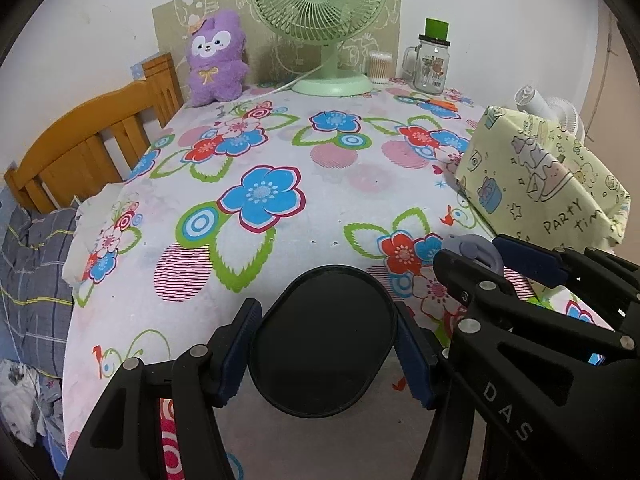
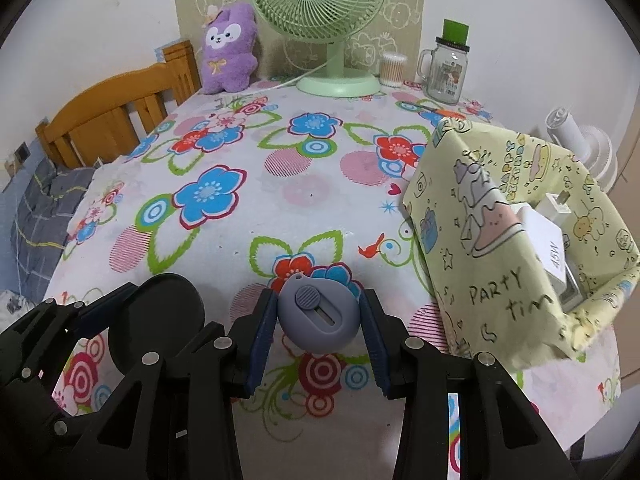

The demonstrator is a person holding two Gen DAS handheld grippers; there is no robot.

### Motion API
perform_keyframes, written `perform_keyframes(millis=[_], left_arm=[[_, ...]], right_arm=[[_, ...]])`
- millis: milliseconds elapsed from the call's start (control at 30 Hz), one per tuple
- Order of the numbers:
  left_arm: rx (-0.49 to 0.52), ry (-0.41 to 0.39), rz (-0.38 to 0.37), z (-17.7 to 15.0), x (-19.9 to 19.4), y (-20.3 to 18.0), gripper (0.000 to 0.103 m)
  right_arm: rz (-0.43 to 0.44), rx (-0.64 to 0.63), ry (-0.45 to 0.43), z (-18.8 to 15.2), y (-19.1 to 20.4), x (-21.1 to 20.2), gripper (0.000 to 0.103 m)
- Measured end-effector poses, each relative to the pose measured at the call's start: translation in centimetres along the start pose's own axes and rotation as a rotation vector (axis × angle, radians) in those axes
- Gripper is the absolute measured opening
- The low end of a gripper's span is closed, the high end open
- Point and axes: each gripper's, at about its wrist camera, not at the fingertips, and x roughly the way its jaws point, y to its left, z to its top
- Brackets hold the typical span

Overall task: Organize rigid objects
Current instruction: 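Carry the lavender device with the right tool to the basket while the left tool carries the black pad there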

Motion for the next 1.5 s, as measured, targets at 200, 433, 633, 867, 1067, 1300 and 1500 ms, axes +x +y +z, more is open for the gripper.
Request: perform_keyframes(millis=[200, 433, 633, 867, 1067, 1300, 1500], left_arm=[[0.001, -0.016, 0.001, -0.1, -1.3, -0.4, 0.067], [0.005, -0.037, 0.013, 0.0, -3.2, -1.1, 0.067], [0.013, -0.057, 0.026, 0.2, -4.7, -1.7, 0.067], [0.013, -0.078, 0.040, 0.6, -6.4, -2.3, 0.067], [0.025, -0.099, 0.042, 1.2, -7.6, -3.3, 0.067], [0.038, -0.125, 0.038, 1.8, -8.6, -4.8, 0.067], [0.041, -0.146, 0.034, 2.3, -9.2, -6.0, 0.067]], right_arm=[[-0.005, 0.000, -0.019, -0.3, -0.2, -1.7, 0.045], [0.000, -0.002, -0.041, -0.4, -0.6, -3.6, 0.045], [0.004, -0.014, -0.063, -0.3, -1.0, -5.3, 0.045], [0.015, -0.020, -0.086, 0.0, -1.3, -7.0, 0.045], [0.011, -0.023, -0.110, 0.3, -1.9, -8.6, 0.045], [0.007, -0.017, -0.130, 0.8, -3.5, -9.7, 0.045], [0.002, -0.019, -0.145, 1.0, -4.7, -10.6, 0.045]])
